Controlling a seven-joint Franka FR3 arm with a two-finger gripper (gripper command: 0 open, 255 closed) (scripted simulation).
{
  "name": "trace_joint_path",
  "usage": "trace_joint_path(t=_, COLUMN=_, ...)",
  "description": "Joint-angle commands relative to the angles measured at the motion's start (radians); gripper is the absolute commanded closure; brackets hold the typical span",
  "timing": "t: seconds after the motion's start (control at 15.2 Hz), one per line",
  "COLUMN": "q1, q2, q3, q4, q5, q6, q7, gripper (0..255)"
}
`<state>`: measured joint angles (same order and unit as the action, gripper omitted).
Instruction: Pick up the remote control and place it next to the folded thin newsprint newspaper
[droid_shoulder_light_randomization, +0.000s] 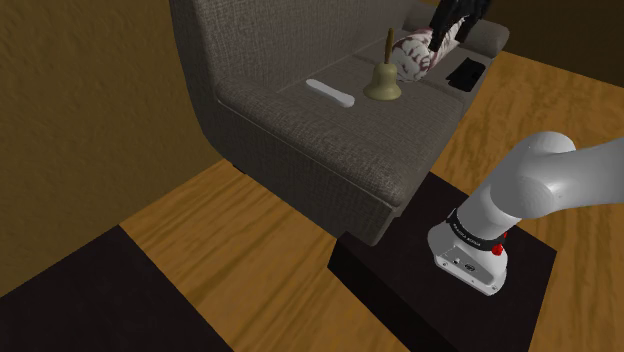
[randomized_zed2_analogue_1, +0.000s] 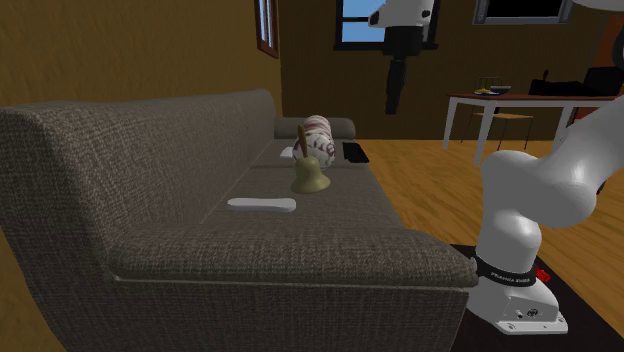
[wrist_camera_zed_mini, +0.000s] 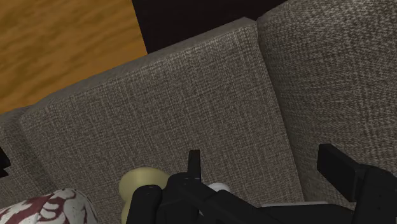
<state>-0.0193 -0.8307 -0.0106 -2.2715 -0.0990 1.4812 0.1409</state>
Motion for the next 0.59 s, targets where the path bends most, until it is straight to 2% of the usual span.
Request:
trace_joint_path(t=0.0, q1=0.000, q2=0.000, q3=0.000, q4=0.000, q5=0.000, q6=0.000, q7=0.000, gripper=0)
trace_joint_path(t=0.53, q1=0.011, q2=0.224, q3=-0.075, q4=-0.012, q5=-0.022, q6=0.233, q7=-0.092, gripper=0)
